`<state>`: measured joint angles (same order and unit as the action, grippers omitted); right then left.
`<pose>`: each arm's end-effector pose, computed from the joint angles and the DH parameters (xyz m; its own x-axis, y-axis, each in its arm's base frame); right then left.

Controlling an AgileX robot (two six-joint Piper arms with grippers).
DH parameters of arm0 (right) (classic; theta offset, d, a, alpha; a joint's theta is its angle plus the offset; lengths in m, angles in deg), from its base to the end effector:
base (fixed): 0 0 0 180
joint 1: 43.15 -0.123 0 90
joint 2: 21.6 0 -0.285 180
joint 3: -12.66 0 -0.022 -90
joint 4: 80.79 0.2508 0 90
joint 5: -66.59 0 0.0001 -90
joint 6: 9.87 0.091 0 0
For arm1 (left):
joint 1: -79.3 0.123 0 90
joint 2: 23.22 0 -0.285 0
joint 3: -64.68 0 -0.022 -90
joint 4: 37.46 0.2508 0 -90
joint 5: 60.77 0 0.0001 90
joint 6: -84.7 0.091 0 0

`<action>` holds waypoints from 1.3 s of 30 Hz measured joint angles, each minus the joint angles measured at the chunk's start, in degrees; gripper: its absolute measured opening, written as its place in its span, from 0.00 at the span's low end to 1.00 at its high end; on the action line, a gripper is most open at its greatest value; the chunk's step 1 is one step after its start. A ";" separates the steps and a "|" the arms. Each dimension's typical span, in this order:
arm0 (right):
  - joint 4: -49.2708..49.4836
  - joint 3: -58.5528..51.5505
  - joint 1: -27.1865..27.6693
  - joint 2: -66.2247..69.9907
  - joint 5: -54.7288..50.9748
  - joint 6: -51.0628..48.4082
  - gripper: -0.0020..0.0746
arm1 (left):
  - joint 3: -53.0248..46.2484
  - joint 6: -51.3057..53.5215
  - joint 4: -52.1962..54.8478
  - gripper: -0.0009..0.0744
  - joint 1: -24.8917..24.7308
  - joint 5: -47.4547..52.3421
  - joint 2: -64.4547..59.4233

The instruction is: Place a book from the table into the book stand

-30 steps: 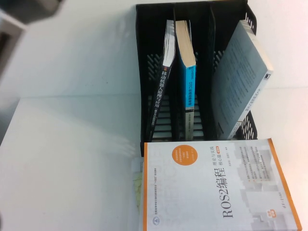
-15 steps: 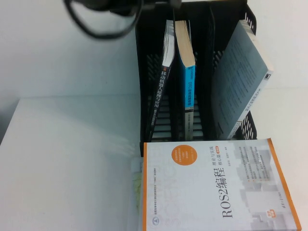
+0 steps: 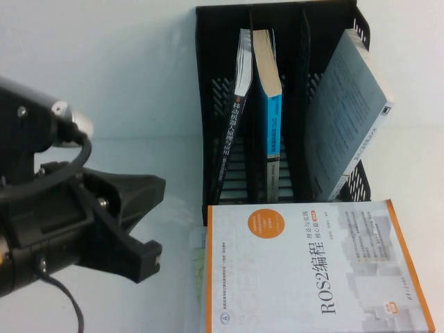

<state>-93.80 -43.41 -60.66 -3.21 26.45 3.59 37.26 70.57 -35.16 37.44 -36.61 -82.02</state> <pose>0.0494 0.0017 0.2648 -0.3955 -0.0625 -0.9164 -0.1476 0.9890 -0.0037 0.1399 -0.1233 0.3735 -0.3902 0.0697 -0.9181 0.5873 0.7868 -0.1898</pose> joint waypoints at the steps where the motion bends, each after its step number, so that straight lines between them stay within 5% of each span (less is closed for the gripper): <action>1: 0.00 0.00 0.00 0.00 0.01 0.00 0.02 | -0.95 0.00 0.00 0.01 0.00 -0.09 0.36; 14: 0.00 0.00 0.00 0.00 0.01 0.00 0.02 | -6.74 2.30 7.35 0.01 1.24 6.66 0.77; 22: 0.00 0.00 0.00 0.00 -0.09 0.00 0.02 | -25.21 -1.62 -5.31 0.01 22.38 -10.18 14.34; 28: 0.00 0.00 0.00 0.00 -0.03 0.00 0.02 | -43.38 -1.41 -7.69 0.01 33.25 -20.69 29.84; 39: 0.00 0.00 0.00 0.00 -0.12 0.00 0.02 | -51.07 0.51 -5.58 0.01 44.42 -8.81 47.66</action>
<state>-93.80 -43.41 -60.66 -3.21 26.34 3.59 -13.81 71.08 -40.74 81.87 -45.42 -34.35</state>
